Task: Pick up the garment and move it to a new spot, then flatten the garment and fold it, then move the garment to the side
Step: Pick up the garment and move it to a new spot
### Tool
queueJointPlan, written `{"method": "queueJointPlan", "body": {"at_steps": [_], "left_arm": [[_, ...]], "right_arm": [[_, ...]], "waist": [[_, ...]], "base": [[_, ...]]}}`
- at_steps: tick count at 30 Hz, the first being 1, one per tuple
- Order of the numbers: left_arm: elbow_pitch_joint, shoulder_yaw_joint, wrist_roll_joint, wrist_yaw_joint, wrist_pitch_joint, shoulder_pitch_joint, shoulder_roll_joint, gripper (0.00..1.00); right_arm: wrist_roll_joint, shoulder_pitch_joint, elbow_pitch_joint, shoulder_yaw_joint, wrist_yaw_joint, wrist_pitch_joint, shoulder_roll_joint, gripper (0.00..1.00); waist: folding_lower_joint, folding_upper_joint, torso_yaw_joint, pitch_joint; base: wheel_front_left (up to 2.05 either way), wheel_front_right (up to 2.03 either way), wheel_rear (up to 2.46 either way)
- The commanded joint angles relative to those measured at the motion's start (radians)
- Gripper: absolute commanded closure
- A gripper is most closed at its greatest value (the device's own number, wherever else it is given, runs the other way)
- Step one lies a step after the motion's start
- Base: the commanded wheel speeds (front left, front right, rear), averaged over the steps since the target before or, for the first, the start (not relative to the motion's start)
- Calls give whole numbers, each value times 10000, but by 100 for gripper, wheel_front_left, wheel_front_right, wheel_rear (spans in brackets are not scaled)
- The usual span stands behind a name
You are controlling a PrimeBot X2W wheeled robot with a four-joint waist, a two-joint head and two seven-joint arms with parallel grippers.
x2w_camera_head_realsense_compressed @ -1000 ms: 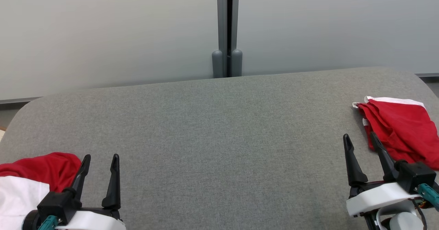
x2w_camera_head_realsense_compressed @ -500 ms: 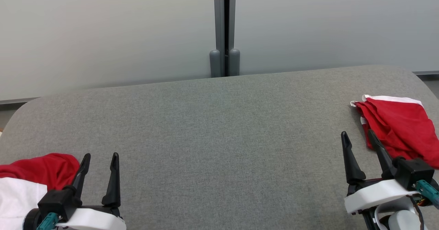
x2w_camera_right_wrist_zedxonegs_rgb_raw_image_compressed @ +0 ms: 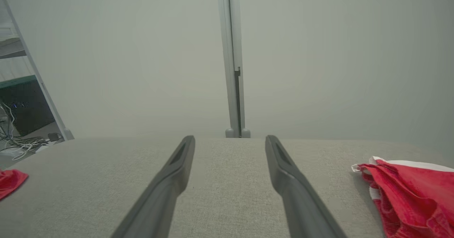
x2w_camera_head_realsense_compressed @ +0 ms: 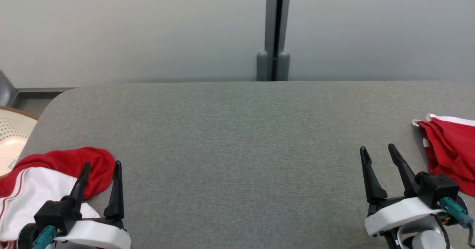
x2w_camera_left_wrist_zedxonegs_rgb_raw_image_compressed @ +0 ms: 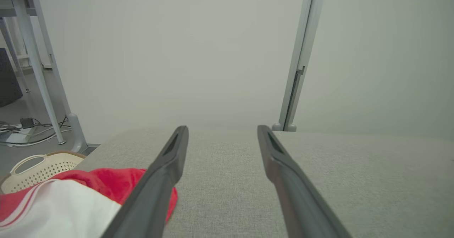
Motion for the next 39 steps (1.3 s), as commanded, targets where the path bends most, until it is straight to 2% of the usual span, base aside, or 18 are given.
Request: {"method": "queueJointPlan", "body": {"at_steps": [1,12,19,24,30,35,39], "left_arm": [[36,82,-47,114,44,-66,67,0],[-102,191,-162,361,247,146,188,0],[-257,205,-248,441,427,311,237,0],[-393,270,-517,380,919,89,291,0],[-573,554,-1120,312,2732,-978,930,0],[328,1058,-2010,51,4138,-2412,1470,0],[1764,1303,-2666,-192,5300,-3455,1881,0]], "right_arm": [[67,54,36,71,-1,-93,49,0],[250,-247,422,445,-1,-455,324,0],[225,-421,506,602,-1,-536,283,0],[199,-523,504,688,-1,-522,230,0],[125,-837,401,816,-1,-385,107,0],[85,-1192,322,884,-1,-309,32,0],[71,-1454,341,1003,-1,-280,29,0]], "waist": [[0,0,696,77],[0,0,2938,112],[0,0,3730,141],[0,0,3824,328],[0,0,3607,873],[0,0,3049,1456],[0,0,2474,1870]], "base": [[0,0,0],[0,0,0],[0,0,0],[0,0,0],[0,0,0],[0,0,0],[0,0,0]]}}
